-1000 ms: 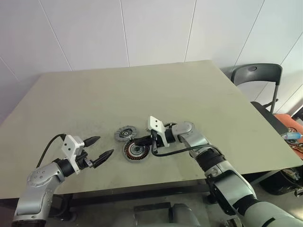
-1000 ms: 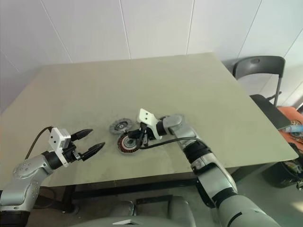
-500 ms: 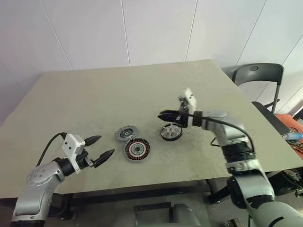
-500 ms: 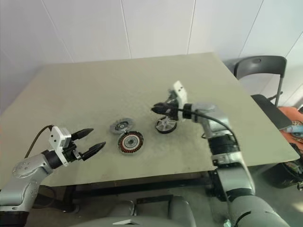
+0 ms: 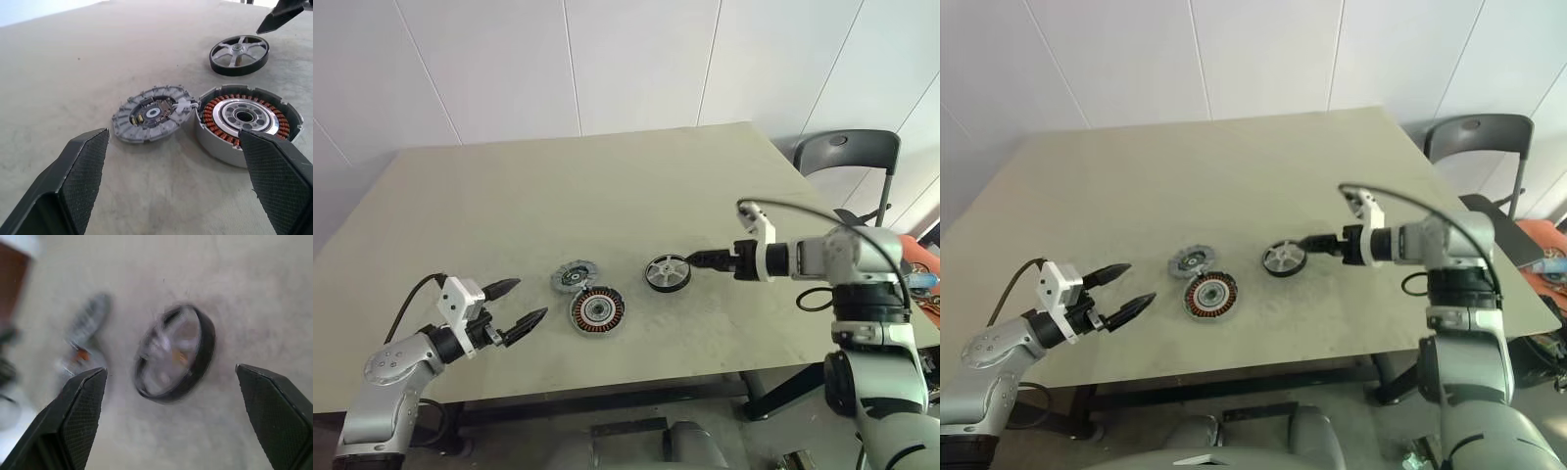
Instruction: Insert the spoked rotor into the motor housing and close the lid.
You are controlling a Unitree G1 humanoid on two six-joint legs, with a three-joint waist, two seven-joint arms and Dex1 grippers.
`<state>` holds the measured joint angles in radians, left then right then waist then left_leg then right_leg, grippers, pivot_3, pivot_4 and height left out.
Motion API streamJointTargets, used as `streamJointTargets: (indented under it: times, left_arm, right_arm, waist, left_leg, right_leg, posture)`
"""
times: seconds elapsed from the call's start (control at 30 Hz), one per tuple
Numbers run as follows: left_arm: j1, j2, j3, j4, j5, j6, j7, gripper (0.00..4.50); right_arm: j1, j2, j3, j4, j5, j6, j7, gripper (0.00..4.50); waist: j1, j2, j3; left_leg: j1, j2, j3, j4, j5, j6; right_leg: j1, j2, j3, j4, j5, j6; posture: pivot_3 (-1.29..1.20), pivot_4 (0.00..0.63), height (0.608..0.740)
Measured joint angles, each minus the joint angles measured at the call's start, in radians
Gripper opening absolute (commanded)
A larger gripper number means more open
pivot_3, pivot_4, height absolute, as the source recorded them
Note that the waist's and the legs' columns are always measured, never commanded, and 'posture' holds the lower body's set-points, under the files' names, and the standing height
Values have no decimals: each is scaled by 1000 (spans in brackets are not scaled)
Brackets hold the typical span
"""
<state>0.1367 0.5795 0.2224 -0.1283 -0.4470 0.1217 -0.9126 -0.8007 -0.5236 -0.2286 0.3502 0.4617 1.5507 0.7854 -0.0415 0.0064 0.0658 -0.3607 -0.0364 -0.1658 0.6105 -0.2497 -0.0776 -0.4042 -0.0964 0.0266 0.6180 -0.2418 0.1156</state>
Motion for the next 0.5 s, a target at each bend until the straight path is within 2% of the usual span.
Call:
streamJointTargets:
  times: [0.13,0.3,0.5]
  left_arm:
    - [0,0,0,11,2,-19,-6,4500]
    - [0,0,-2,13,2,-23,-8,4500]
    - [-3,-2,-7,5,2,-21,4,4500]
  right_arm:
    - [-2,12,-55,36,16,55,-69,4465]
    - [46,33,-69,97,43,58,-132,4465]
    - [58,90,-143,122,102,59,-224,4465]
  waist:
    - [1,0,0]
    - [0,0,0]
    - [-2,0,0]
  left_leg:
    - [-1,0,0,0,0,0]
    - [-1,0,0,1,0,0]
    - [1,0,0,1,0,0]
  right_leg:
    - [1,0,0,-2,-1,1]
    - [1,0,0,-2,0,2]
    - [2,0,0,0,-1,2]
  posture:
    - [0,0,740]
    - [0,0,740]
    - [0,0,740]
